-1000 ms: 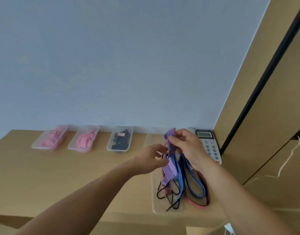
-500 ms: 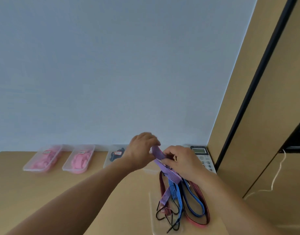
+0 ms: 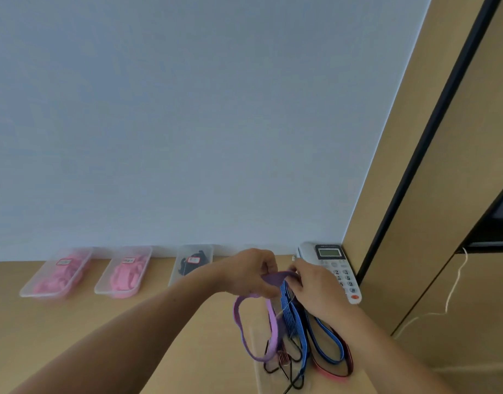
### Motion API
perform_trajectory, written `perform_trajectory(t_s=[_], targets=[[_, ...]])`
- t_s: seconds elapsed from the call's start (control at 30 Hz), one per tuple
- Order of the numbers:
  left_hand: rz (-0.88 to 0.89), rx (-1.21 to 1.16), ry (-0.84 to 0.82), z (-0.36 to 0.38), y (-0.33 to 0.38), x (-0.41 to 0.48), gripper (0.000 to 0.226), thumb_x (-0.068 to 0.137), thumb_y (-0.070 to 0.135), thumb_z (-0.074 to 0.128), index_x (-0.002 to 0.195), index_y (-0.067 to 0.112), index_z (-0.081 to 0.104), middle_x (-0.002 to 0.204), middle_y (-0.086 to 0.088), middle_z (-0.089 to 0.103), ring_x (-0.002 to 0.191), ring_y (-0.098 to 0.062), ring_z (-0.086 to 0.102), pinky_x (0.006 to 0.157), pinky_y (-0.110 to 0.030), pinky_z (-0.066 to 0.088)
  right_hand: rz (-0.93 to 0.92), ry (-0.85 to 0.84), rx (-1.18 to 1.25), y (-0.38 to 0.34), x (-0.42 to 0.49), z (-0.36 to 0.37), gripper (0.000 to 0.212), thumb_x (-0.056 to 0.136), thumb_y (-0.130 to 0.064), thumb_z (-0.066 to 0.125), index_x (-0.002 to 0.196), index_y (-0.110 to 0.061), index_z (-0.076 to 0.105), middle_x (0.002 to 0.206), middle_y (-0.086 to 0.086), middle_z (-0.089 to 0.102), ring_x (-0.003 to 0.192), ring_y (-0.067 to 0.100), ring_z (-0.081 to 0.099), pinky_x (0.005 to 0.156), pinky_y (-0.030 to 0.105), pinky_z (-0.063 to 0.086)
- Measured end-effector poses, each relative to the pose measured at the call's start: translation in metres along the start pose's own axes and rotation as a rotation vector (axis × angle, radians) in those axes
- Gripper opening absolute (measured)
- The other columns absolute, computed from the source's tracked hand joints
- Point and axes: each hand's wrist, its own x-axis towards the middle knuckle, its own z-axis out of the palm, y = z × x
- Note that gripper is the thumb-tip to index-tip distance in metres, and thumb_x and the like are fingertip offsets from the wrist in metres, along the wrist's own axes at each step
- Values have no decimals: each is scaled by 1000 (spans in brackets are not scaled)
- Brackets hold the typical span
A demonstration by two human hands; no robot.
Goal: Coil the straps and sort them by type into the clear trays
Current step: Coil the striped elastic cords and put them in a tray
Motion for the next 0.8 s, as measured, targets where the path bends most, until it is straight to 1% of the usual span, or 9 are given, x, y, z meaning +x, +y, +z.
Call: perform_trajectory(t_s=[0.07,0.13,0.2,0.27,0.37,0.5,0.63,0.7,0.8], targets=[[-12,-52,52,5,0,2,31,75,33,81,75,24,51,66,7,58,57,-8,50,55,-24,41,45,114,-13,0,2,3,16,96,-33,54,109,-25,60,84,-3,70,78,20,66,66,34,49],[-31,-106,104,11,1,4,34,78,26,76,68,20,44,57,6,52,53,-12,47,54,-26,38,135,176,145,-3,7,2,23,95,-24,54,117,-27,61,83,-2,73,76,20,68,67,37,52],[-45,-192,138,13,2,5,30,79,18,68,68,18,40,51,4,52,55,-18,50,58,-30,39,243,173,490,-7,15,-6,28,94,-13,54,116,-26,65,77,-4,74,71,15,70,63,34,52],[-28,-213,158,15,7,5,31,80,17,66,67,18,39,47,6,53,57,-19,54,58,-31,40,373,205,940,-14,20,-19,26,92,-6,54,108,-15,72,82,0,76,74,19,73,56,29,50],[94,-104,226,23,18,4,39,84,15,66,64,21,33,59,-1,47,60,-18,46,58,-30,37,477,168,1419,-30,23,-41,21,85,-13,56,93,-8,75,92,11,77,81,25,74,55,26,55],[309,-71,371,28,32,2,39,83,-2,59,64,18,31,64,-4,41,62,-21,36,58,-34,33,593,32,1406,-43,20,-49,13,89,-12,61,92,-1,67,79,10,71,58,19,65,46,26,48],[428,138,366,28,29,1,22,78,-3,58,68,8,41,73,15,39,65,-12,35,59,-34,34,657,-140,1390,-37,17,-47,23,92,-26,65,91,-4,63,73,12,58,58,20,55,53,30,48],[532,255,324,31,26,-1,23,74,-4,57,68,11,41,80,8,44,70,-14,37,60,-32,34,672,-206,1379,-32,17,-48,20,89,-25,67,87,-6,62,72,10,57,58,20,54,53,30,45],[576,411,281,35,21,0,24,68,-5,57,67,14,42,88,-9,55,78,-26,47,62,-30,35,637,-246,1343,-27,20,-52,7,89,-11,65,88,-4,63,85,18,60,64,24,55,58,32,41]])
